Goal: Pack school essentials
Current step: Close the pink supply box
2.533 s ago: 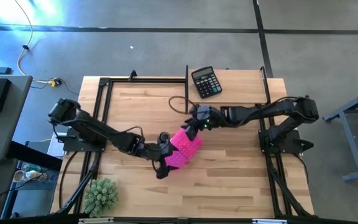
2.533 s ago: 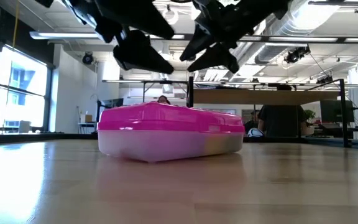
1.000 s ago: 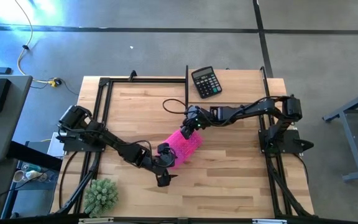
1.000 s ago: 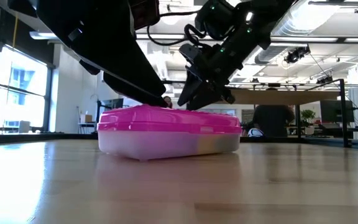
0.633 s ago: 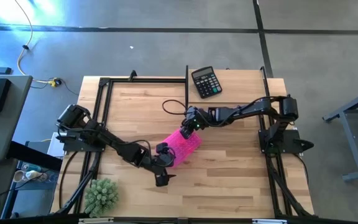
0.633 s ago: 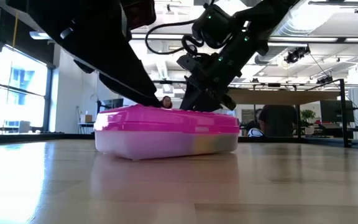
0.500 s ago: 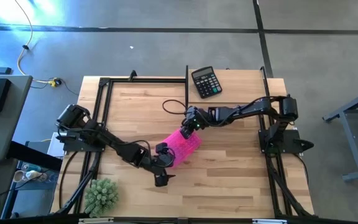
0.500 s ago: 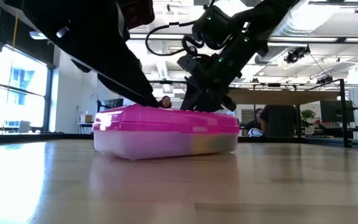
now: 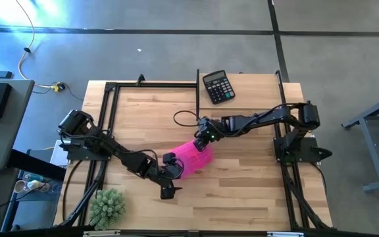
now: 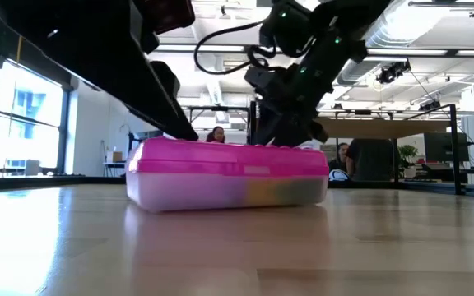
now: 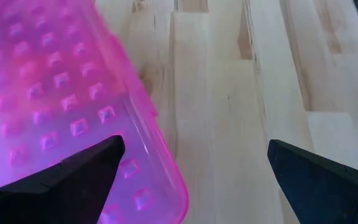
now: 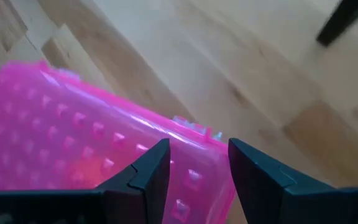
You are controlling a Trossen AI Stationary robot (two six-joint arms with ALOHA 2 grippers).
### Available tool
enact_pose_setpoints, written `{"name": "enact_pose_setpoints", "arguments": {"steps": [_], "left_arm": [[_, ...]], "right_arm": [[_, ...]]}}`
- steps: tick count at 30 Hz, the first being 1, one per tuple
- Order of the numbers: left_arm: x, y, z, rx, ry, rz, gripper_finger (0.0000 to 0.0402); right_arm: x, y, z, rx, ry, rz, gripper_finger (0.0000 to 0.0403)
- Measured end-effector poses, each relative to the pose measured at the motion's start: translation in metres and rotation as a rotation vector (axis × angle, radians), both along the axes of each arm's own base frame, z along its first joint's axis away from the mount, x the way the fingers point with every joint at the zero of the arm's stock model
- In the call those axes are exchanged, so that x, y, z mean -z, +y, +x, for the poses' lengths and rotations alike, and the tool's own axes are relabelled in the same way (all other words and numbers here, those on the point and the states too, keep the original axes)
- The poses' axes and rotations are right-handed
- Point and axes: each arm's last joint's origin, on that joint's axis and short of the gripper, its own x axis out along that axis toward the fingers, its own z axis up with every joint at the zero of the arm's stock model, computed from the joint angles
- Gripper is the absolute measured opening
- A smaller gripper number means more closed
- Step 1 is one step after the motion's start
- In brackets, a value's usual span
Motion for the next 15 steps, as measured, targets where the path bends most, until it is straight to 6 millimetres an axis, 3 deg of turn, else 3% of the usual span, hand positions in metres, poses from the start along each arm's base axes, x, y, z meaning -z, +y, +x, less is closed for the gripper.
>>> {"name": "enact_pose_setpoints", "arguments": {"steps": [15], "left_arm": [[-0.011,0.005,-0.013,-0.007,0.054,0.076,0.04]], "right_arm": [[-0.005,0.036,-0.011,0.012,0.06,0.062,0.0153]]}}
